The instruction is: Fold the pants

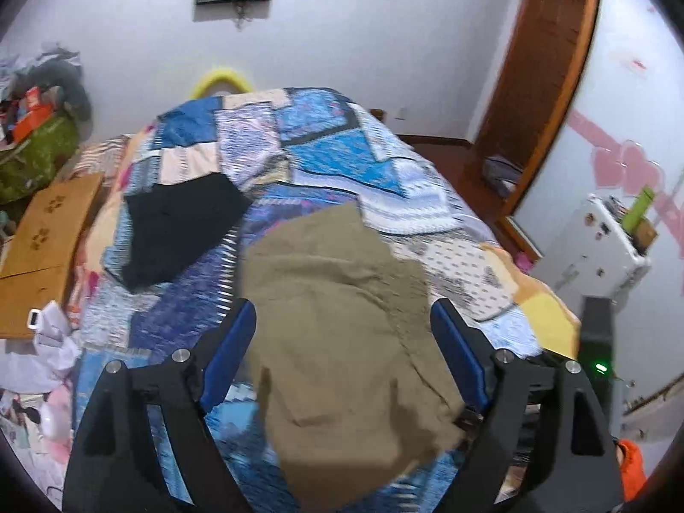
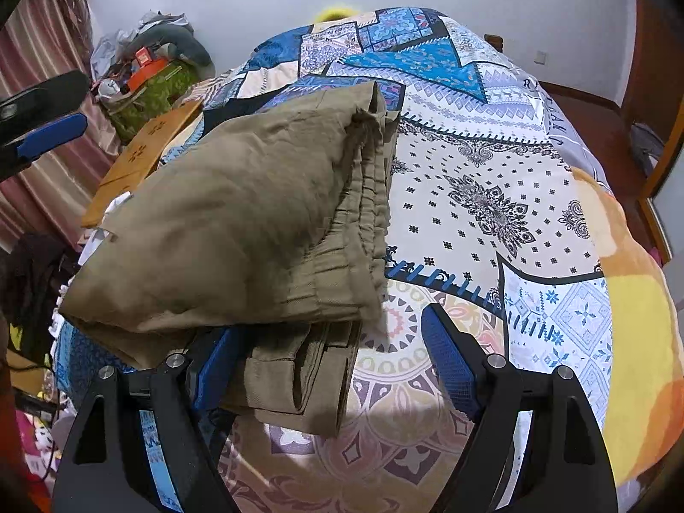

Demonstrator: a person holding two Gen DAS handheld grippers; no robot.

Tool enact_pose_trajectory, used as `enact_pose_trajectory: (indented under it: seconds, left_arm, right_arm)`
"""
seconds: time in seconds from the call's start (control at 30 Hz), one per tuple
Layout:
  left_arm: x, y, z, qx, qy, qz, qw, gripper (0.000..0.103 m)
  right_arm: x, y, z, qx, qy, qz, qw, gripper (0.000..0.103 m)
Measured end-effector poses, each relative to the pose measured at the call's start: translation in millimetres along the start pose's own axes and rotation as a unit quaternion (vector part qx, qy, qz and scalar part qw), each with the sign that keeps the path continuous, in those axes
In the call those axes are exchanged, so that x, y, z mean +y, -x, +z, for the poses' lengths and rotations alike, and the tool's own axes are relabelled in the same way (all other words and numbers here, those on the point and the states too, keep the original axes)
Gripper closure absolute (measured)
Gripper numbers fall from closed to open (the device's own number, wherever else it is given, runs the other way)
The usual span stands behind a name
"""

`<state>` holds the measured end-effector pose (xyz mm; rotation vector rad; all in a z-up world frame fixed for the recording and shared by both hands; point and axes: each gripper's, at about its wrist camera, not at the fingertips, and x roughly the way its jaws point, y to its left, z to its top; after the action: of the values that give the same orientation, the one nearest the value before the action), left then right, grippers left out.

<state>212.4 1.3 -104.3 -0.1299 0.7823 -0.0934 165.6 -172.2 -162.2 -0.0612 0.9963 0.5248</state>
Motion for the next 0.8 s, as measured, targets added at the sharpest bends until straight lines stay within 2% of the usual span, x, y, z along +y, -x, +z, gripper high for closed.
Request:
enact_pose_trajectory:
  seconds: [0.07,0.23,0.33,0.4,0.53,0.67,0.73,0.77,0.8]
  left_arm:
    - [12,-6,7,-0.002,-0.001,0.020,0.9998,0.018]
    - [44,-41,30,0.024,-0.011,0.055,0.9981,0.017]
    - [53,-76,45,0.033,-0.048,0.121,0.9909,0.011]
    - [58,-105,53,0.049,-0.065,0.153,0.9849,0.011]
    - [70,-157,62,0.094,-0.073,0.153,0.9811,0.011]
    - [79,-205,66,0.157,-0.056,0.116,0.9791,0.011]
    - [78,-226,60,0.189,-0.075,0.122,0.9715,0.009]
    - [78,-235,55,0.197,-0.089,0.132,0.9674,0.002]
    - [80,-241,49,0.195,-0.095,0.142,0.9659,0.000]
  right_arm:
    - [-2,2,-1,-0.002,-0.003,0.003,1.000,0.023]
    - [-8,4,-4,-0.009,-0.013,0.008,1.000,0.023]
    - [-12,3,-5,-0.010,-0.019,0.013,1.000,0.021]
    - [-11,3,-4,-0.010,-0.016,0.012,1.000,0.021]
    - [-11,2,-3,-0.012,-0.008,0.012,1.000,0.021]
    - [-16,0,-4,-0.019,-0.007,0.018,1.000,0.018]
    - [-20,-2,-3,-0.020,-0.011,0.019,1.000,0.018]
    - [-21,-2,-3,-0.021,-0.013,0.019,1.000,0.018]
    - [-23,-2,-2,-0.021,-0.016,0.019,0.999,0.018]
